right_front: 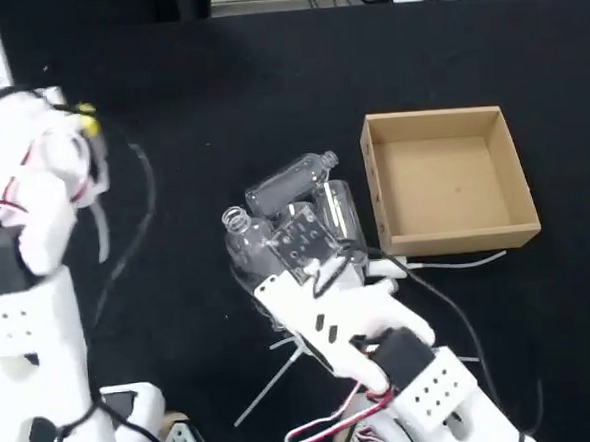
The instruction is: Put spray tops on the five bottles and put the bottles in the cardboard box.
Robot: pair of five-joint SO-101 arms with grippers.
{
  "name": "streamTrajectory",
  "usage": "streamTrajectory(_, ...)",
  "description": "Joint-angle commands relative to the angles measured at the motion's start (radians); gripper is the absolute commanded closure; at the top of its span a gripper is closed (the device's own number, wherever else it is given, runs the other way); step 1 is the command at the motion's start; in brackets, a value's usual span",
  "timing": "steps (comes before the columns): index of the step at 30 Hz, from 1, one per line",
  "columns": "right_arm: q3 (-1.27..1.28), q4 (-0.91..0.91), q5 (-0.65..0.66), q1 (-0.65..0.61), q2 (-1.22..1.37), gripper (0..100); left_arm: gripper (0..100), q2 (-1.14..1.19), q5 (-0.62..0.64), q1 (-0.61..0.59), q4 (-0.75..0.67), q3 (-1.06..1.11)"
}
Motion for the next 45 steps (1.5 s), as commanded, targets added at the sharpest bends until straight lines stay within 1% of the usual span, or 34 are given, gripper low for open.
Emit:
streamTrajectory(1, -0.001, -0.034, -0.005, -0.005, -0.074, 98.8, 97, -0.031, 0.064, 0.209, -0.057, -0.17)
streamTrajectory(3, 0.007, -0.034, -0.005, -0.005, -0.096, 98.8, 97, -0.031, 0.087, 0.278, -0.118, -0.186)
streamTrajectory(6, 0.008, -0.032, -0.005, -0.005, -0.11, 98.8, 97, -0.031, 0.124, 0.351, -0.206, -0.182)
streamTrajectory(10, 0.01, -0.032, -0.005, -0.003, -0.111, 98.8, 97, -0.031, 0.169, 0.426, -0.281, -0.182)
streamTrajectory(14, 0.021, -0.04, -0.012, -0.006, -0.113, 98.8, 97, -0.029, 0.16, 0.483, -0.316, -0.173)
streamTrajectory(17, 0.018, -0.041, -0.074, -0.002, -0.114, 98.8, 97, -0.031, 0.164, 0.486, -0.338, -0.114)
streamTrajectory(20, 0.016, -0.049, -0.092, -0.002, -0.114, 98.8, 97, -0.043, 0.167, 0.49, -0.344, -0.061)
streamTrajectory(28, 0.065, -0.163, -0.094, -0.002, -0.113, 98.8, 97, -0.043, 0.169, 0.492, -0.336, -0.051)
streamTrajectory(32, 0.068, -0.169, -0.094, -0.002, -0.113, 98.8, 97, -0.044, 0.169, 0.492, -0.338, -0.067)
streamTrajectory(35, 0.068, -0.169, -0.094, -0.002, -0.113, 98.8, 97, -0.072, 0.169, 0.492, -0.313, -0.096)
streamTrajectory(41, 0.068, -0.169, -0.094, -0.002, -0.113, 98.8, 97, -0.138, 0.169, 0.492, -0.304, -0.094)
streamTrajectory(45, 0.067, -0.169, -0.094, -0.002, -0.113, 98.8, 97, -0.143, 0.169, 0.493, -0.308, -0.065)
